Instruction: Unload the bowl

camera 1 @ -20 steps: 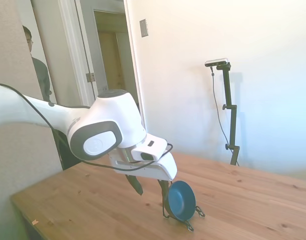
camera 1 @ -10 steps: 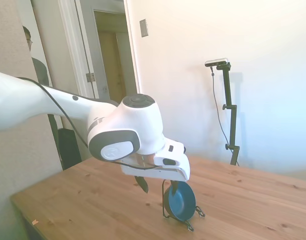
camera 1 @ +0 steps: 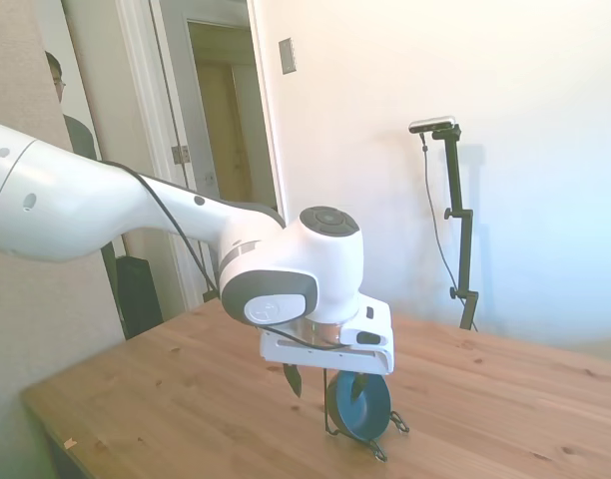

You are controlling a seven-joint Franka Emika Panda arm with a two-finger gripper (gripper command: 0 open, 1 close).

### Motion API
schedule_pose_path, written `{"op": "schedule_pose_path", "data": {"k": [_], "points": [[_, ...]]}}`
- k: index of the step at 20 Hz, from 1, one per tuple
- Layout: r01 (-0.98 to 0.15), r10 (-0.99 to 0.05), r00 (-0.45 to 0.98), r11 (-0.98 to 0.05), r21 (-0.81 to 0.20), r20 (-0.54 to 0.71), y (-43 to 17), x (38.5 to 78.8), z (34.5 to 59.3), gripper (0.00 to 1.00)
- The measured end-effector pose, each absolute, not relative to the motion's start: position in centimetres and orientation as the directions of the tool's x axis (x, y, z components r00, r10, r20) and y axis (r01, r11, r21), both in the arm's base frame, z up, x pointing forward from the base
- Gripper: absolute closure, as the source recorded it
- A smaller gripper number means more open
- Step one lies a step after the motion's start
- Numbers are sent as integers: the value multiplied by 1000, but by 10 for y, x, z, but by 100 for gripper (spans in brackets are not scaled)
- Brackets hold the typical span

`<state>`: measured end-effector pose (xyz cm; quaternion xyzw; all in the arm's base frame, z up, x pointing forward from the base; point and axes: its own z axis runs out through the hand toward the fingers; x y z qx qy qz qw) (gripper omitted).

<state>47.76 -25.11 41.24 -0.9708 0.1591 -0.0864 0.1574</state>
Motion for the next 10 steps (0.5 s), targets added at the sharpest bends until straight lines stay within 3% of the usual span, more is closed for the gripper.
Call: {"op": "schedule_pose_path", "data": {"k": [4, 5, 10], "points": [[-281, -335, 936, -896, -345, 108, -265, 467, 415, 0], [-280, -336, 936, -894, -349, 109, -268, 465, 416, 100], [-265, -328, 938, -889, -373, 116, -271, 463, 416, 100]]}}
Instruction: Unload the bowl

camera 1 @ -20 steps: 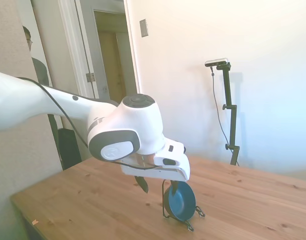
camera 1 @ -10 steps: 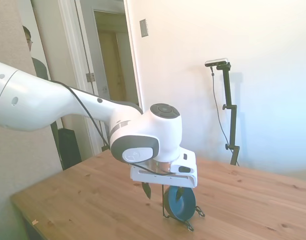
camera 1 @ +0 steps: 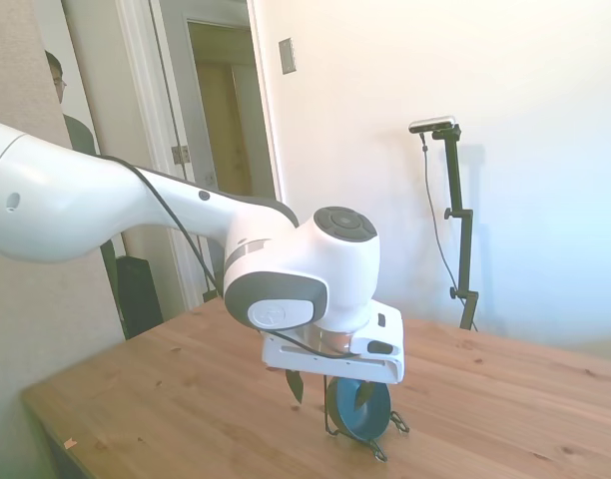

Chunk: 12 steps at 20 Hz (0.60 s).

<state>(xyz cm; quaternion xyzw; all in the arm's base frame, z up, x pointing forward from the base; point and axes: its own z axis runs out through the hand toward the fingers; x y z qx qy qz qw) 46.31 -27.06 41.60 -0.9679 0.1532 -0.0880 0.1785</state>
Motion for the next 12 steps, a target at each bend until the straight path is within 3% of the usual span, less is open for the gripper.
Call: {"op": "schedule_pose_path", "data": {"k": [12], "points": [[-169, -259, 954, -879, -445, 151, -297, 456, 409, 100]]}}
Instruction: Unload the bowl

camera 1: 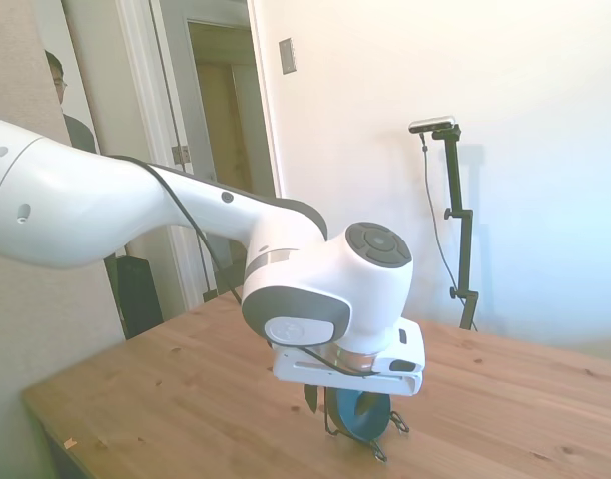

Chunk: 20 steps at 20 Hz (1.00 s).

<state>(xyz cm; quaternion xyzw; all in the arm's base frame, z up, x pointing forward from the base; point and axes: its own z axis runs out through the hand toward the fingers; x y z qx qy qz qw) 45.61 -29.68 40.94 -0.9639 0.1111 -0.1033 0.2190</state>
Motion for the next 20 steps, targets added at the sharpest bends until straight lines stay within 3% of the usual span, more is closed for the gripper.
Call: {"op": "schedule_pose_path", "data": {"k": [11, 20], "points": [[-112, -210, 964, -878, -466, 165, -267, 475, 416, 100], [-136, -237, 957, -874, -466, 165, -269, 477, 423, 100]]}}
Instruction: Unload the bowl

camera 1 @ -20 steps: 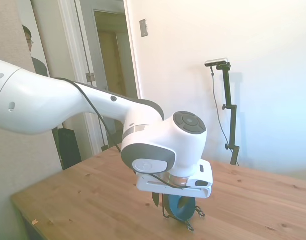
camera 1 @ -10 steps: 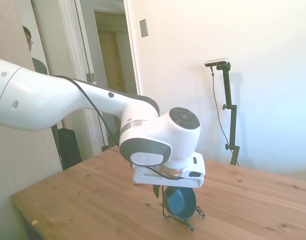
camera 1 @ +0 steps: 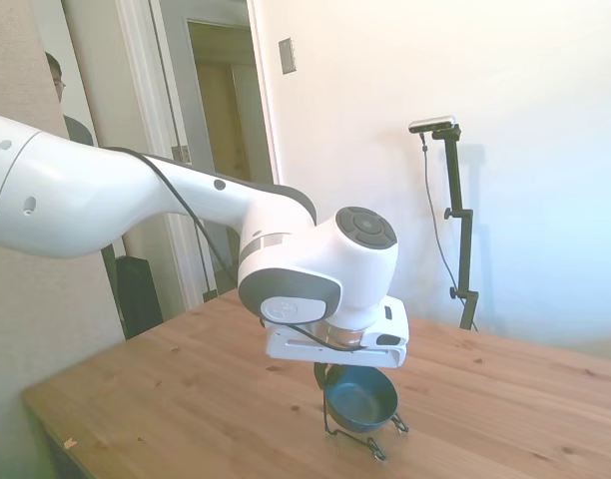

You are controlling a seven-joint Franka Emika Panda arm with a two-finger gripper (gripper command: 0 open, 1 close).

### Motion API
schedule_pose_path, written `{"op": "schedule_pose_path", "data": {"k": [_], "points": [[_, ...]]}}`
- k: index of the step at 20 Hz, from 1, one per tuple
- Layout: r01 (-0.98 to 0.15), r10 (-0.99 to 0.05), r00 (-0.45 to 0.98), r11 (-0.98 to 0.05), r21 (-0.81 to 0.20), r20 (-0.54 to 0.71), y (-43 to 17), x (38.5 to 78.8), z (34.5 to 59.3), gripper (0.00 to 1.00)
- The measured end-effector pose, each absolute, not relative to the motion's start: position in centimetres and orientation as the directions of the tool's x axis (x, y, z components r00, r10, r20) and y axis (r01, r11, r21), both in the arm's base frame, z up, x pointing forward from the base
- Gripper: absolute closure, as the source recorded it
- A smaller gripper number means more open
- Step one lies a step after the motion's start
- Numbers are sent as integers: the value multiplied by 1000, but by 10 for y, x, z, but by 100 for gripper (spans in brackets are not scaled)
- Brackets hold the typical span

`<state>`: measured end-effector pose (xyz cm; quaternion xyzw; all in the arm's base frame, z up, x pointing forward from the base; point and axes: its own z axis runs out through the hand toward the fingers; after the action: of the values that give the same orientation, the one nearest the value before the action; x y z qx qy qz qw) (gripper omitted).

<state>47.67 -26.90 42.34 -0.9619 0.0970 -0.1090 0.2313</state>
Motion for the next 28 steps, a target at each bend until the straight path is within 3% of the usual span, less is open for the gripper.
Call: {"op": "schedule_pose_path", "data": {"k": [7, 15, 20, 28], "points": [[-223, -336, 922, -867, -446, 191, -257, 451, 457, 100], [-219, -319, 924, -893, -392, 211, -194, 414, 479, 100], [-172, -254, 945, -922, -348, 208, -132, 406, 463, 100], [-156, -202, 964, -956, -247, 172, -54, 403, 415, 100]]}}
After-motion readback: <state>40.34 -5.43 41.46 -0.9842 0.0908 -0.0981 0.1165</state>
